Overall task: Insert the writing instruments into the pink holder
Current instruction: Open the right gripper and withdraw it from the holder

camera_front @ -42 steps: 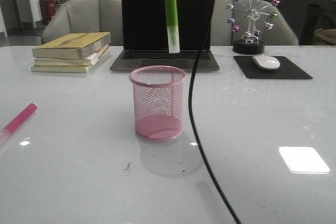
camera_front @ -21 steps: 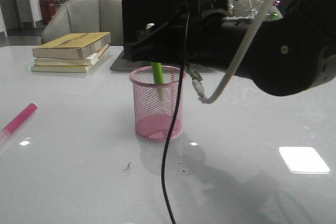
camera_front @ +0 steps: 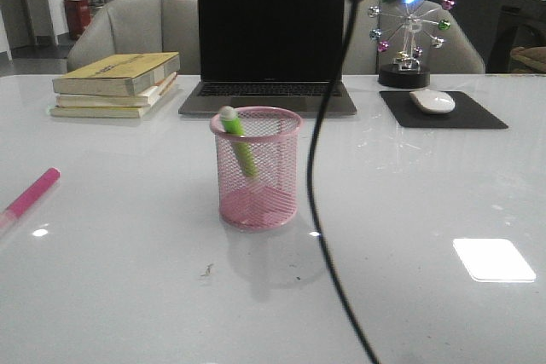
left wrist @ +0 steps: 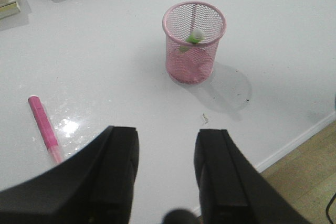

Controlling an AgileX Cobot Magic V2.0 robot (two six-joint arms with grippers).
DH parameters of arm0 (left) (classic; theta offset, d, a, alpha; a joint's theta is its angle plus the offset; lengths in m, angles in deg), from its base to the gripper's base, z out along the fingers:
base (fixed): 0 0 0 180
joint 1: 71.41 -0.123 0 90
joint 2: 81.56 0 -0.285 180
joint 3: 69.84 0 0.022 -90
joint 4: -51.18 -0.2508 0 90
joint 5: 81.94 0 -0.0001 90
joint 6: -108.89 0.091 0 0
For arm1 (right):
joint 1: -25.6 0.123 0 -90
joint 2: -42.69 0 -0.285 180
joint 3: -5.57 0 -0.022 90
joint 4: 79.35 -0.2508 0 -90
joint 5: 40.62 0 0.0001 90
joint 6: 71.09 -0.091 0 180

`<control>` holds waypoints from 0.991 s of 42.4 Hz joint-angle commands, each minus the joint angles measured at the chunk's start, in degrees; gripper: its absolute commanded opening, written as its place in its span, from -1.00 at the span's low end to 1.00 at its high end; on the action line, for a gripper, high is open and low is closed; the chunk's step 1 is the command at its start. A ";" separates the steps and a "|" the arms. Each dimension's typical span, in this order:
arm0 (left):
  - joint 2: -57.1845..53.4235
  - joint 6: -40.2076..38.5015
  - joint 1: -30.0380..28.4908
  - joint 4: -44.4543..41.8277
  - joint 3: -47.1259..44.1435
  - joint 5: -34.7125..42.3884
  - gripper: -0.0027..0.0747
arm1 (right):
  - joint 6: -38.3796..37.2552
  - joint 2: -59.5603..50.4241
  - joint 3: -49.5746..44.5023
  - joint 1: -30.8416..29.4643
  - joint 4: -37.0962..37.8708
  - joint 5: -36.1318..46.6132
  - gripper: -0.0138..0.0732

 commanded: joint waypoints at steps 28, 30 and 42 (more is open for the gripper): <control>9.38 -8.41 -8.88 -4.16 4.20 -4.17 0.31 | -2.59 -24.50 0.78 -0.18 3.40 -50.88 0.39; 12.10 -8.41 -10.89 -4.16 5.23 -5.18 0.30 | -2.59 -24.50 0.78 -0.18 3.40 -50.88 0.39; 32.78 -8.41 -20.59 -4.46 14.67 -4.13 0.30 | -2.59 -24.50 0.78 -0.18 3.40 -50.95 0.39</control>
